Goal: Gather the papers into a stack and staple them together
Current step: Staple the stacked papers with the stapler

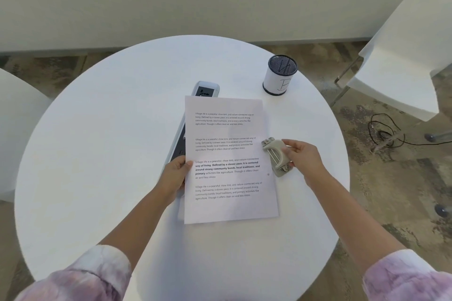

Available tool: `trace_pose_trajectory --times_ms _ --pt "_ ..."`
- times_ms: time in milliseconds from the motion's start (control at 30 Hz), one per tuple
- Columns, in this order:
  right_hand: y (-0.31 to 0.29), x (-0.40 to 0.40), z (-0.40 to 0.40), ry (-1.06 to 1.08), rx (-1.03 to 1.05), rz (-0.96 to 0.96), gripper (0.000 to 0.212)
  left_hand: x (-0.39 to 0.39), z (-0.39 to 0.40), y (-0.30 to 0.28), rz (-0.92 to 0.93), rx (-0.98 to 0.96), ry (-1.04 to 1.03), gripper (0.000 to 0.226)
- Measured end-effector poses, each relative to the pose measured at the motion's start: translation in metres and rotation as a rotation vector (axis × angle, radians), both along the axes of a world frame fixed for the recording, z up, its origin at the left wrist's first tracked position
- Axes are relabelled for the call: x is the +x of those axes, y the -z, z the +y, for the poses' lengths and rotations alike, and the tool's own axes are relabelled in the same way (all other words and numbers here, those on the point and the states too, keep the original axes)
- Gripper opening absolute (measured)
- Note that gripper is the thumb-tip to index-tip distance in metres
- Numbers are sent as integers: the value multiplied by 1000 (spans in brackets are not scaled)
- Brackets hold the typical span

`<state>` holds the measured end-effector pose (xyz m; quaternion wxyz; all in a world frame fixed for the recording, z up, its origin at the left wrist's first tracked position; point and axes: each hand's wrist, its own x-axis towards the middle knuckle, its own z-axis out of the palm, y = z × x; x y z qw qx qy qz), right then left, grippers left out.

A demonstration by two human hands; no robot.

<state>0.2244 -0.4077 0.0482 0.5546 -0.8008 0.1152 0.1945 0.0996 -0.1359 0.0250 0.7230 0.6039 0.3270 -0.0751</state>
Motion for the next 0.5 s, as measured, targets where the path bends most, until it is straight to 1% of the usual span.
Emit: trace_pose_trajectory --times_ms 100,233,367,500 --pt "-1 0 -1 2 15 -1 26 2 -2 -3 -12 -22 -19 17" --pt "-2 3 -1 -24 7 -1 25 1 2 0 -5 20 -2 16" --pt "-3 9 -1 -91 -28 40 26 0 4 -2 -7 58 8 17" --pt "-6 21 -10 -45 -50 54 32 -1 12 -4 7 106 -32 19"
